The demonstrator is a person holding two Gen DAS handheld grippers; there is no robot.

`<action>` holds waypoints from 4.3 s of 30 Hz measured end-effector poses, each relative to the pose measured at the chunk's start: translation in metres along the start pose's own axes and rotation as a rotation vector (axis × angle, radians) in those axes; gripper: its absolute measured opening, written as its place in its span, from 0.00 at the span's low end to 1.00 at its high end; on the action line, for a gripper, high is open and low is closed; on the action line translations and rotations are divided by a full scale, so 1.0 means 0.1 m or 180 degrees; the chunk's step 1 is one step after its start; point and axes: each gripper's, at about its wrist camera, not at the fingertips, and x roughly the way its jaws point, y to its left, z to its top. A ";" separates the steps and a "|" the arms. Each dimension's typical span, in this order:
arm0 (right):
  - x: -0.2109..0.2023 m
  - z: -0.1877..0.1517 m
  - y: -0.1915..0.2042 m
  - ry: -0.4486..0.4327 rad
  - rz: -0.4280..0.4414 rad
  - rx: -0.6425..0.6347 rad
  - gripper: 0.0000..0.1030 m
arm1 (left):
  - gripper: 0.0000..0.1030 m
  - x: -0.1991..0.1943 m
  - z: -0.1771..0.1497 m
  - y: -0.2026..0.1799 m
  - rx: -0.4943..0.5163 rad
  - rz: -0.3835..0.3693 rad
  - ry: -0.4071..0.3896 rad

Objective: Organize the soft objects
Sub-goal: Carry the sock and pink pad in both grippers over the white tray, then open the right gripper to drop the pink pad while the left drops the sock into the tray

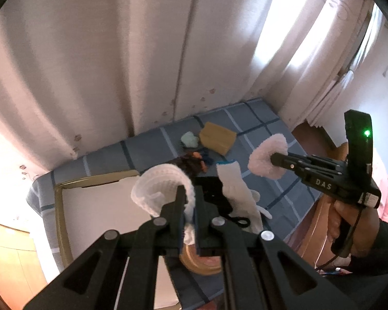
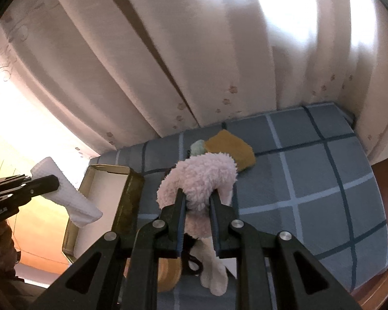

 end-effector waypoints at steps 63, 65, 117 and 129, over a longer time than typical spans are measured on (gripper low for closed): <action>0.67 0.23 1.73 0.0183 0.0525 -0.0957 0.18 | 0.02 -0.50 -0.50 1.38 -0.0814 0.0423 -0.0222; 0.69 0.23 1.75 0.0194 0.0531 -0.0968 0.18 | 0.02 -0.50 -0.50 1.41 -0.0820 0.0422 -0.0216; 1.83 0.01 2.13 0.0915 0.0537 -0.1419 0.21 | 0.04 0.43 -0.60 1.87 -0.0917 0.0521 0.0508; 1.64 0.05 1.92 0.0878 0.0425 -0.1188 0.54 | 0.49 0.36 -0.52 1.76 -0.0894 0.0659 0.0451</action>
